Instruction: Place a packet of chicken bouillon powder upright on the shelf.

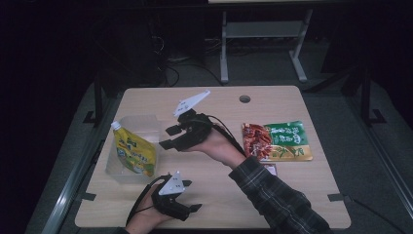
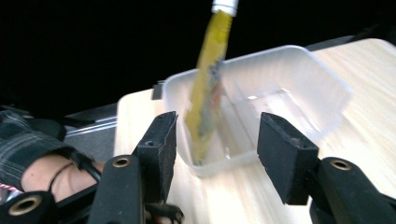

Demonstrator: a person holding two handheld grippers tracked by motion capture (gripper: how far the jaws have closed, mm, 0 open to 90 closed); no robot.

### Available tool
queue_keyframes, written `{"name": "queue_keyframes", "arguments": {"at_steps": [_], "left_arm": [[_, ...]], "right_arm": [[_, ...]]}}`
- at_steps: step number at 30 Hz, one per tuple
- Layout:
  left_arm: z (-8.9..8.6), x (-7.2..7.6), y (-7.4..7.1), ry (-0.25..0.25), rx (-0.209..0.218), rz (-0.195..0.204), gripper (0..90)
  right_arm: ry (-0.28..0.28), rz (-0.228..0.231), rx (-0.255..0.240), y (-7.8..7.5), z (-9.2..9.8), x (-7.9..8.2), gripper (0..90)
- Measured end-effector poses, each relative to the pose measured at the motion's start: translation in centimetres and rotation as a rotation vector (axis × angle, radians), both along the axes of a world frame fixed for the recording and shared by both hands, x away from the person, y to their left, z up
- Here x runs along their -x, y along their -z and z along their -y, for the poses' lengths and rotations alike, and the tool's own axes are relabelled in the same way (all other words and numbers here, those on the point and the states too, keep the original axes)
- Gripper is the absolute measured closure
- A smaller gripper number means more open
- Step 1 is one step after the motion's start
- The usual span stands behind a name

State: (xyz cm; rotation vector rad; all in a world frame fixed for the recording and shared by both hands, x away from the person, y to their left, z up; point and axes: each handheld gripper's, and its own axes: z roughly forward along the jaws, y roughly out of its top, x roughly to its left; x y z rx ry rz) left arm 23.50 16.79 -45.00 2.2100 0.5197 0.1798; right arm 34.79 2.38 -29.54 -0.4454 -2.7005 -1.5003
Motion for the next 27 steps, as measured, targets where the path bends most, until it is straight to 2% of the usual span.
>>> {"name": "queue_keyframes", "arguments": {"at_steps": [2, 3, 9, 10, 18, 22, 27], "left_arm": [[-0.1, 0.0, 0.0, -0.003, 0.005, 0.002, 18.3], [-0.2, -0.2, -0.1, 0.006, -0.011, 0.017, 18.4], [-0.4, -0.2, -0.2, -0.012, 0.013, 0.001, 18.4], [-0.4, -0.3, -0.2, -0.009, 0.012, 0.010, 18.4], [-0.6, -0.4, -0.3, -0.014, 0.026, 0.003, 18.3], [-0.6, -0.6, -0.3, -0.008, 0.017, 0.009, 18.4], [-0.5, -0.7, -0.3, -0.013, 0.018, 0.004, 18.4]], "right_arm": [[0.024, 0.005, -0.006, 0.1, 1.1, -0.1, 46.0], [0.035, 0.004, -0.009, 0.1, 1.6, -0.1, 45.6], [0.111, 0.044, 0.017, 0.9, 5.1, 0.0, 41.8], [0.124, 0.045, 0.019, 1.1, 5.7, 0.0, 40.8], [0.224, 0.044, 0.074, 3.2, 9.4, 0.6, 37.9], [0.274, 0.049, 0.100, 4.4, 10.8, 1.2, 34.9], [0.310, 0.050, 0.117, 6.3, 12.4, 1.8, 33.0]]}}
